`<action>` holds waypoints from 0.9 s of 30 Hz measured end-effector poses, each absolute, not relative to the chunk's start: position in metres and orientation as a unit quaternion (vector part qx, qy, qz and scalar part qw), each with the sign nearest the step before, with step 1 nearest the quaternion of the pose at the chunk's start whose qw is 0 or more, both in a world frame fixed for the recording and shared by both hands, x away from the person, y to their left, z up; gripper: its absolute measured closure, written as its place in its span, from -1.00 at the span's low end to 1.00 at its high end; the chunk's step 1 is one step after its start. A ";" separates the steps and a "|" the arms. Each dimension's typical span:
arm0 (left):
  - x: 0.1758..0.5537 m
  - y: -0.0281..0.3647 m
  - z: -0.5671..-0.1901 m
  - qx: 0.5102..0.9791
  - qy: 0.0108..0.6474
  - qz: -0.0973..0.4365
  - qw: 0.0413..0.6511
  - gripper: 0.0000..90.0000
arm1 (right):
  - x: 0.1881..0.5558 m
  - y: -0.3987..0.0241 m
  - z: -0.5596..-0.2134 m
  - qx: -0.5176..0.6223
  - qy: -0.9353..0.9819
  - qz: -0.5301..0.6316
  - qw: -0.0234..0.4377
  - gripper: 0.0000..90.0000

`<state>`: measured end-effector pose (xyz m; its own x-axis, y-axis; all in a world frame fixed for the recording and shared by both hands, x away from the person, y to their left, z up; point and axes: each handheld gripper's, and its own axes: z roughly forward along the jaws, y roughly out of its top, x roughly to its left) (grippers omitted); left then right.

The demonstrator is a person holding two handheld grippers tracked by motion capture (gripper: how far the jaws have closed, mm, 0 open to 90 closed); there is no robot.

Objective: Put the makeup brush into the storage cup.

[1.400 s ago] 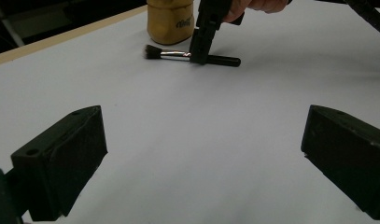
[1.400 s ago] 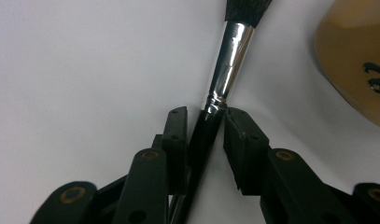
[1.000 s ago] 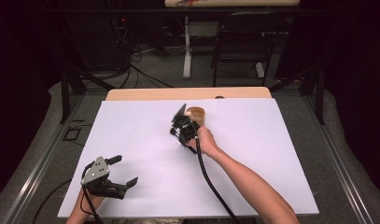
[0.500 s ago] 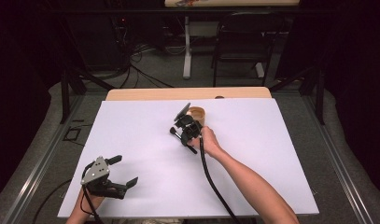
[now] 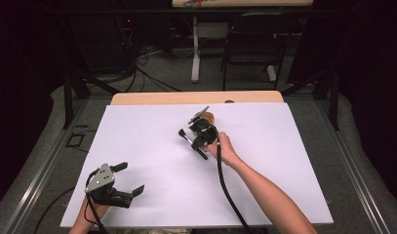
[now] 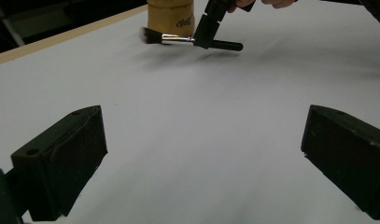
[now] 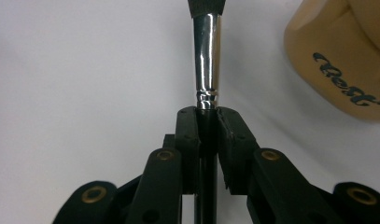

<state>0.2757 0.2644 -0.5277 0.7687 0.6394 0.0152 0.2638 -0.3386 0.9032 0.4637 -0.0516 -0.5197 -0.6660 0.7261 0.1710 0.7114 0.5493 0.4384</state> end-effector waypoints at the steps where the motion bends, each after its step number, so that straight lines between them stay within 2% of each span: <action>1: 0.276 0.264 -0.528 0.796 0.284 0.188 0.500 -1.00 | 0.464 -0.052 -0.520 0.408 0.880 0.242 0.015 0.75; 27: 0.276 0.264 -0.528 0.797 0.286 0.187 0.498 -1.00 | 0.438 -0.087 -0.500 0.374 0.859 0.345 0.054 0.75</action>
